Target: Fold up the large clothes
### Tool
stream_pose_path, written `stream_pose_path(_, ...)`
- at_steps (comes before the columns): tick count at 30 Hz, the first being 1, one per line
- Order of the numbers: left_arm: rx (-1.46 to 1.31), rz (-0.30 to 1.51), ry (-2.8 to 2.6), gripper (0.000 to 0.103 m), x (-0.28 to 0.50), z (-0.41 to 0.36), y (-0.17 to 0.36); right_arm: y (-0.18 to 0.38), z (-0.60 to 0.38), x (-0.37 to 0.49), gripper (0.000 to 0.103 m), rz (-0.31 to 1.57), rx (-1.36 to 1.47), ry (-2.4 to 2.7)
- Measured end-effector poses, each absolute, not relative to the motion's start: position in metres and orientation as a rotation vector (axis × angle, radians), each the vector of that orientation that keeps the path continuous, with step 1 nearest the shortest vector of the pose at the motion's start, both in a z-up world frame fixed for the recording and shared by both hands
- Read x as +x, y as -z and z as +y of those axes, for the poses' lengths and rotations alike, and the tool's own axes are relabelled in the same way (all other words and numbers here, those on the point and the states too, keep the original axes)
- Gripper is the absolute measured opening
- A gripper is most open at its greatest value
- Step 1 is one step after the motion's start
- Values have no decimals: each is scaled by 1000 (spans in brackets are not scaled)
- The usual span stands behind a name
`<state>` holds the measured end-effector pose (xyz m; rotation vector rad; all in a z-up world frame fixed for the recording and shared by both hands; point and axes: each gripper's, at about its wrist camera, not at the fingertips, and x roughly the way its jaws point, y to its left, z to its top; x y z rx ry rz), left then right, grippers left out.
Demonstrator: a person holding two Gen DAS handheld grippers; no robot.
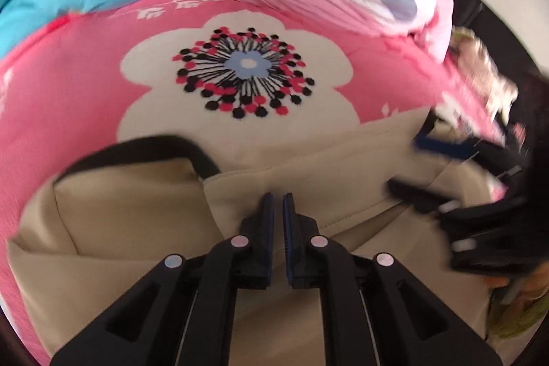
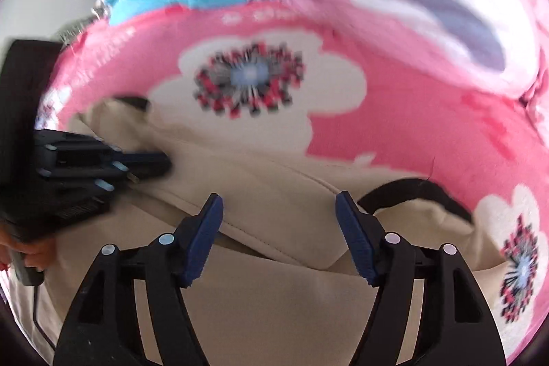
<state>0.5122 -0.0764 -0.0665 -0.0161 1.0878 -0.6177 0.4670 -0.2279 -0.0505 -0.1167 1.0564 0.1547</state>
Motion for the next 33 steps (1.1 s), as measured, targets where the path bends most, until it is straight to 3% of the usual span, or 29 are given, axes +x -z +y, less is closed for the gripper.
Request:
stream_pose_path(4, 37, 1088, 559, 6, 503, -75, 50, 18, -231, 449, 67, 1042, -62, -154)
stream_pose_path(8, 160, 982, 525, 36, 449, -55, -4, -36, -248, 388, 82, 936, -7, -166)
stream_pose_path(13, 122, 902, 516, 55, 338, 7, -49, -73, -279, 268, 93, 849, 38, -129)
stream_pose_path(22, -113, 1012, 379, 61, 169, 100, -4, -18, -331, 64, 94, 886, 324, 76)
stream_pose_path(27, -164, 1019, 305, 61, 111, 123, 29, 8, -348, 14, 94, 887, 488, 115)
stream_pose_path(33, -104, 966, 268, 61, 107, 126, 36, 23, -354, 21, 94, 926, 467, 126)
